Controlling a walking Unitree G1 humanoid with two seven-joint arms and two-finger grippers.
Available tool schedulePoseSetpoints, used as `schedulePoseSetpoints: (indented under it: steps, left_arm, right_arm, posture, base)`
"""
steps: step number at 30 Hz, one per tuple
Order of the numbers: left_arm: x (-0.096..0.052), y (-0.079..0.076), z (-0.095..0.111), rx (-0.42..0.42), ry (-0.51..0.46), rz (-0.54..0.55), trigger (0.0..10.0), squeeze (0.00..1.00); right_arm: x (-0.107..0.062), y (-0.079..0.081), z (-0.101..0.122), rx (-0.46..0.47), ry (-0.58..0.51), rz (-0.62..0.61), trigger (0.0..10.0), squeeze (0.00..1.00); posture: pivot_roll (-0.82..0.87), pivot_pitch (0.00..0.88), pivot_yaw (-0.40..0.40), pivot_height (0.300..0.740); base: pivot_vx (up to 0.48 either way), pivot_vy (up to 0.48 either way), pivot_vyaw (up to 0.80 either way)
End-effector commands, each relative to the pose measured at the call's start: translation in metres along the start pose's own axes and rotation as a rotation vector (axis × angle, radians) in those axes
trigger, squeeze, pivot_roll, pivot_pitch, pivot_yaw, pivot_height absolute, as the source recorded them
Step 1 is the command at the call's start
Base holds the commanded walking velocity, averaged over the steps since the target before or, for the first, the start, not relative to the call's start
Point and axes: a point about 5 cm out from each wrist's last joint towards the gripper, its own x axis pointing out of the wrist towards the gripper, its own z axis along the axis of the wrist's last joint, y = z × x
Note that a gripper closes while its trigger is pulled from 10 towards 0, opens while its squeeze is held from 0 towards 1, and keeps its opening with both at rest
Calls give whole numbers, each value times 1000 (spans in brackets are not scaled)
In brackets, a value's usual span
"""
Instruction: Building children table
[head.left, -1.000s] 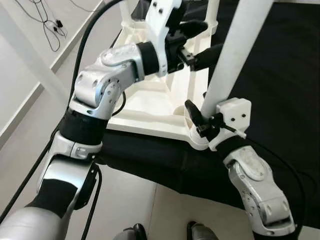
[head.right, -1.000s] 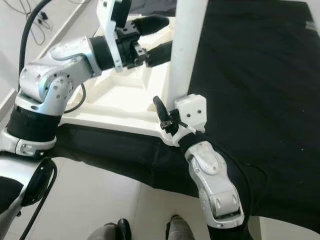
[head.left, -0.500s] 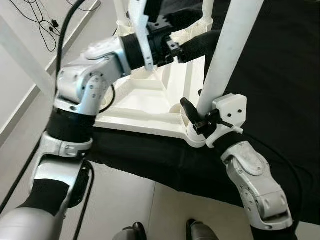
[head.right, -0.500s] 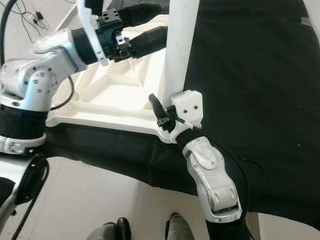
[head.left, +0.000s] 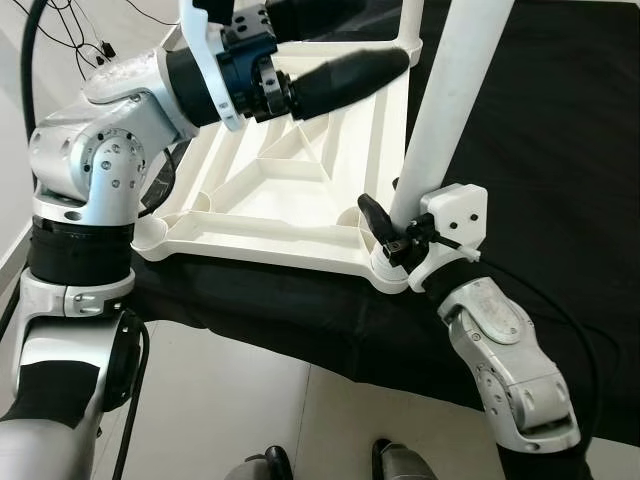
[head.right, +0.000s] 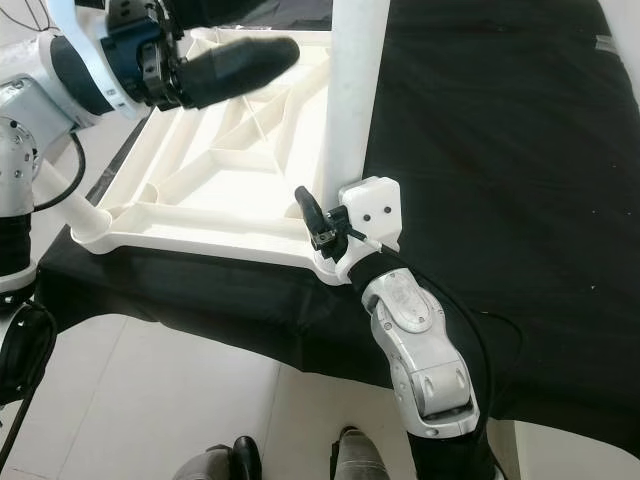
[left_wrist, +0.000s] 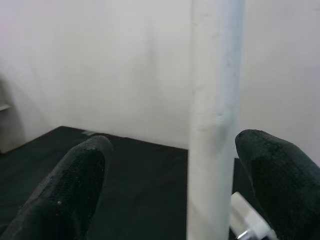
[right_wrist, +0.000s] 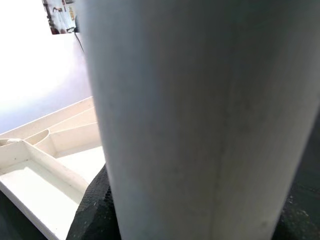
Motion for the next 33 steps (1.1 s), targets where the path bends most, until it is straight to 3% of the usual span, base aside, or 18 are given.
schedulePoseSetpoints:
  steps: [1,7,12,23,28,33]
  left_arm:
    - [4,1,-9,-31,11,-6,10000,0]
    - [15,8,-27,-107,37,-24,10000,0]
    - [22,12,-36,-106,65,-42,10000,0]
    - [38,5,-32,-89,58,-87,10000,0]
    - [43,-8,-29,-129,38,-162,10000,0]
    - [48,-5,-29,-198,0,-138,10000,0]
  right_arm:
    - [3,22,-22,78,113,117,10000,0]
    - [4,27,-19,65,101,148,10000,0]
    - [6,33,-16,65,95,178,10000,0]
    - [8,35,-16,54,106,197,10000,0]
    - [10,35,-16,54,109,201,10000,0]
    - [9,36,-16,58,109,204,10000,0]
  posture:
    - [-48,238,69,740]
    - [-54,233,77,740]
    - [-58,229,82,740]
    - [-53,229,80,740]
    - [-51,229,76,740]
    - [-49,229,75,740]
  base:
    - [0,0,0]
    - [0,0,0]
    - [0,0,0]
    - [0,0,0]
    - [0,0,0]
    - [0,0,0]
